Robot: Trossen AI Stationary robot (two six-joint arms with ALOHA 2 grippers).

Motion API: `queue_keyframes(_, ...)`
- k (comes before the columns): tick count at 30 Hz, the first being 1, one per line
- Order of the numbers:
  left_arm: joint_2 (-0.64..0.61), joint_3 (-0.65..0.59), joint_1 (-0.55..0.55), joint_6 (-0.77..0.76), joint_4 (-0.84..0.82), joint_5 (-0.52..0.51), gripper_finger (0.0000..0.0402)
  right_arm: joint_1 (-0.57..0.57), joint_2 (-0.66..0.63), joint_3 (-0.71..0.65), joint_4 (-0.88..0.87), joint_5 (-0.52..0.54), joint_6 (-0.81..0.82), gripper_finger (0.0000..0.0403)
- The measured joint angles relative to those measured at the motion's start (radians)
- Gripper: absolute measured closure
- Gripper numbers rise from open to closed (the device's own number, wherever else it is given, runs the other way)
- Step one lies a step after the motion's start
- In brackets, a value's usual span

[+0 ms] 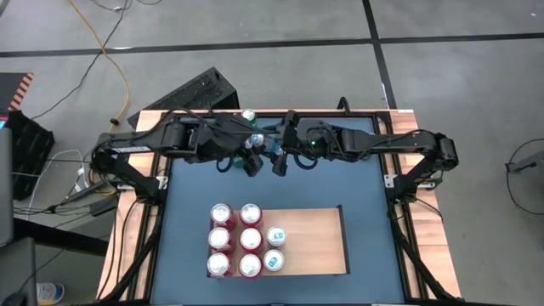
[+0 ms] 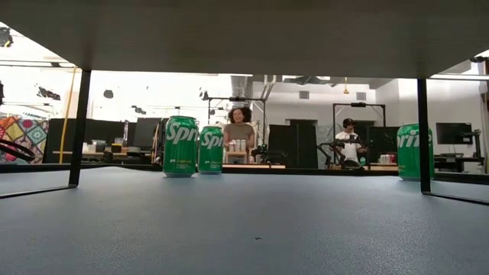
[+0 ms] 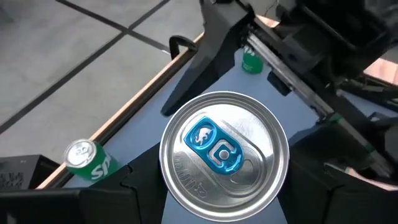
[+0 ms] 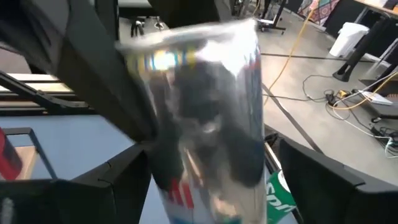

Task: Place canned beverage on shelf
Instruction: Put the blue soda can on the shelf aligned with the other blue soda cans

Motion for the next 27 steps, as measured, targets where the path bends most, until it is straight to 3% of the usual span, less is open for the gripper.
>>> queue_keyframes(20, 0.006, 0.024, 0.0, -0.071, -0.015, -0.006, 0.0177, -0.014, 0.0, 0.0, -0.065, 0.005, 0.0, 0.0077)
queue_keyframes(27, 0.006, 0.024, 0.0, -0.081, -0.011, -0.006, 0.0177, -0.016, 0.0, 0.0, -0.091, 0.004, 0.0, 0.0129)
